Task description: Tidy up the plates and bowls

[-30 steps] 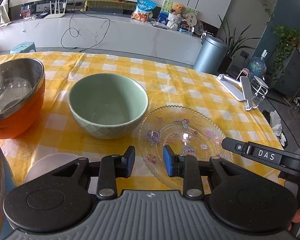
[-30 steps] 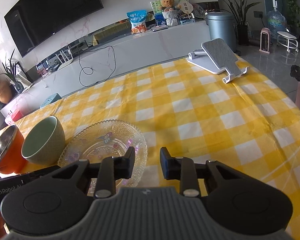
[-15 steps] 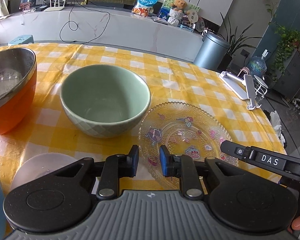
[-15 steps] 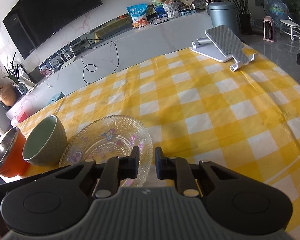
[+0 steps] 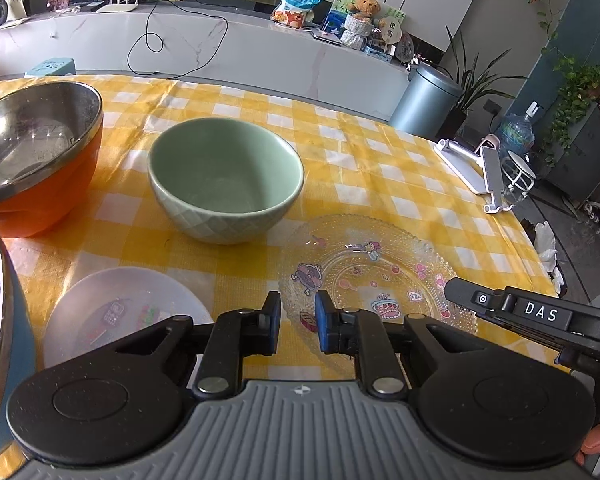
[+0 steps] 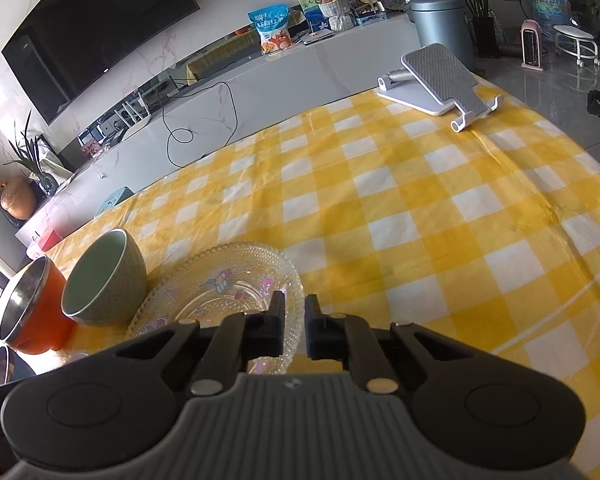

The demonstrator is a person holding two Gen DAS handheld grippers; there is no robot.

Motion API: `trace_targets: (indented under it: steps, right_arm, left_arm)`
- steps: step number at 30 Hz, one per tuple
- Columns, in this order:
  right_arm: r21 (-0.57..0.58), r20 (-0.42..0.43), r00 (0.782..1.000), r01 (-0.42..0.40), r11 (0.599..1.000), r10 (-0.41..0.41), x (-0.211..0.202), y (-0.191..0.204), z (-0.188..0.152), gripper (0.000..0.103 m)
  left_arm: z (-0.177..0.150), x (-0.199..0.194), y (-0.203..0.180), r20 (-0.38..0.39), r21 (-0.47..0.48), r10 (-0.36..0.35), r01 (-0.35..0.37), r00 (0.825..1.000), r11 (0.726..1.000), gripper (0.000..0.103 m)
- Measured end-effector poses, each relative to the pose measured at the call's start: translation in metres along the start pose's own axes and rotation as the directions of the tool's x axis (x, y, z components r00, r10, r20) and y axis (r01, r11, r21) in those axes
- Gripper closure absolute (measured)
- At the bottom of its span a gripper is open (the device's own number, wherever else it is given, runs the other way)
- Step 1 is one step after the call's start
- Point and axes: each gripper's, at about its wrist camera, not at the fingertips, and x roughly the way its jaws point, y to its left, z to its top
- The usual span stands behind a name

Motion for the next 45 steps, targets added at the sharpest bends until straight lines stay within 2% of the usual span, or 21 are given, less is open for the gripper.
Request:
trace_targets:
  steps: [14, 19, 25, 32, 39, 41, 45]
  right_arm:
    - [0.057, -0.019, 1.000, -0.008, 0.998, 0.010, -0.063, 0.004, -0.048, 0.096]
    - [0.063, -0.055, 0.998, 0.008, 0.998, -0.004, -0.090, 0.006, -0.075, 0.096]
    - [0.076, -0.099, 0.995, 0.011, 0.997, -0.003, -0.122, 0.000, -0.099, 0.096]
    - [0.086, -0.171, 0.985, 0.041, 0.995, -0.026, -0.120, -0.007, -0.112, 0.097]
    - [0.165, -0.182, 0.983, 0.000, 0.986, 0.030, -0.116, -0.018, -0.111, 0.092]
    - [0.189, -0.180, 0.983, -0.009, 0.982, 0.044, -0.115, -0.022, -0.111, 0.092]
    - [0.221, -0.177, 0.982, -0.029, 0.975, 0.069, -0.116, -0.027, -0.110, 0.092]
  left_arm:
    - [-0.038, -0.065, 0.000, 0.019, -0.004, -0.032, 0.032, 0.999, 0.999, 0.083]
    - [-0.059, -0.082, 0.004, -0.005, 0.002, -0.054, 0.054, 0.999, 0.999, 0.083]
    - [-0.082, -0.093, 0.005, -0.072, -0.010, -0.078, 0.077, 0.994, 0.997, 0.083]
    - [-0.097, -0.084, 0.004, -0.149, 0.004, -0.057, 0.059, 0.987, 0.998, 0.084]
    - [-0.095, -0.080, 0.008, -0.152, 0.002, -0.071, 0.073, 0.986, 0.997, 0.084]
    - [-0.093, -0.077, 0.011, -0.152, -0.018, -0.074, 0.072, 0.986, 0.997, 0.078]
    - [-0.092, -0.074, 0.014, -0.150, -0.056, -0.107, 0.100, 0.983, 0.993, 0.076]
